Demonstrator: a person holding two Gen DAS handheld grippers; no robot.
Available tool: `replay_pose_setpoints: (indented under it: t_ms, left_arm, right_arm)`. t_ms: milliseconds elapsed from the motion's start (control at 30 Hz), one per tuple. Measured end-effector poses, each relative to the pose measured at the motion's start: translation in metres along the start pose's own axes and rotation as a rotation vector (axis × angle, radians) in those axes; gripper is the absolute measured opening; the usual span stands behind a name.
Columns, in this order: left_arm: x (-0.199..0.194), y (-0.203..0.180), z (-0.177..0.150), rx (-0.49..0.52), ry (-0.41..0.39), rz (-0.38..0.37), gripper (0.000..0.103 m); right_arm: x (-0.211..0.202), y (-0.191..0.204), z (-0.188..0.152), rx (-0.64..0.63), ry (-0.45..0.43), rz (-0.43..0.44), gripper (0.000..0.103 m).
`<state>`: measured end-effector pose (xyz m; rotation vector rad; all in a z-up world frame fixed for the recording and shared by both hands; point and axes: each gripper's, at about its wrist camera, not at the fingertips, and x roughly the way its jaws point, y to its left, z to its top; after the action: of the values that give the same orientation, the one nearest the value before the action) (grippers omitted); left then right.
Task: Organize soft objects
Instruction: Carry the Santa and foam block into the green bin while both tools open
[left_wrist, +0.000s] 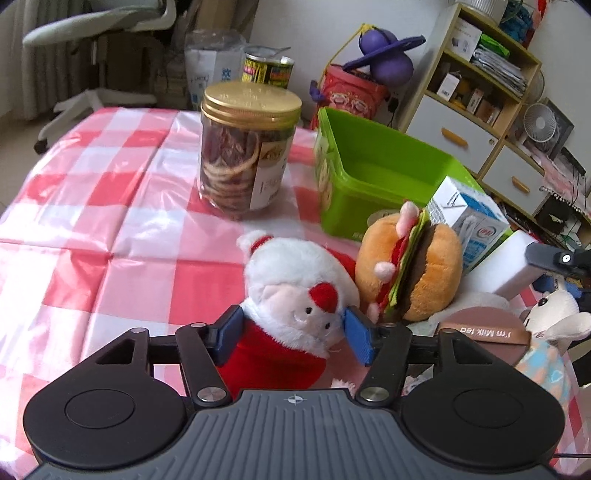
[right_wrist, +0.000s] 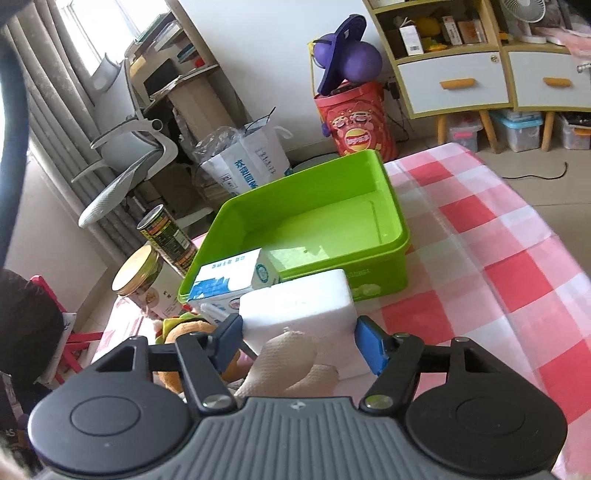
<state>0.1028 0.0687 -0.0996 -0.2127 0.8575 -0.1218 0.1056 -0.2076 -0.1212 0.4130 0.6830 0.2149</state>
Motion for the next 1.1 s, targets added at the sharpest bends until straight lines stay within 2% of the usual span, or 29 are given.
replay_pose_setpoints:
  t_ms: [67, 200, 300, 500, 800, 967, 1100]
  left_arm:
    - [0.0, 0.002, 0.0, -0.01, 0.001, -0.006, 0.058]
    - [-0.001, 0.0, 0.0, -0.015, 0.011, -0.01, 0.046]
    - [-0.005, -0.003, 0.002, -0.013, 0.013, 0.001, 0.042]
    - [-0.018, 0.005, 0.007, -0.082, -0.007, 0.005, 0.041]
    - [-0.048, 0.007, 0.017, -0.115, -0.086, -0.011, 0.039]
    - [-0.072, -0.004, 0.033, -0.132, -0.146, -0.051, 0.038]
    - [-0.087, -0.022, 0.052, -0.092, -0.208, -0.095, 0.038]
  right_arm:
    - [-0.005, -0.001, 0.002, 0.012, -0.008, -0.006, 0.053]
    - [-0.014, -0.002, 0.004, 0.024, -0.03, -0.009, 0.053]
    - [-0.021, -0.002, 0.006, 0.03, -0.044, -0.018, 0.053]
    - [-0.036, 0.0, 0.007, 0.026, -0.076, -0.035, 0.053]
    - [-0.067, 0.003, 0.017, 0.039, -0.165, -0.036, 0.052]
    - [-0.076, 0.009, 0.03, 0.061, -0.213, -0.02, 0.052]
    - [-0.072, 0.016, 0.044, 0.059, -0.227, -0.008, 0.052]
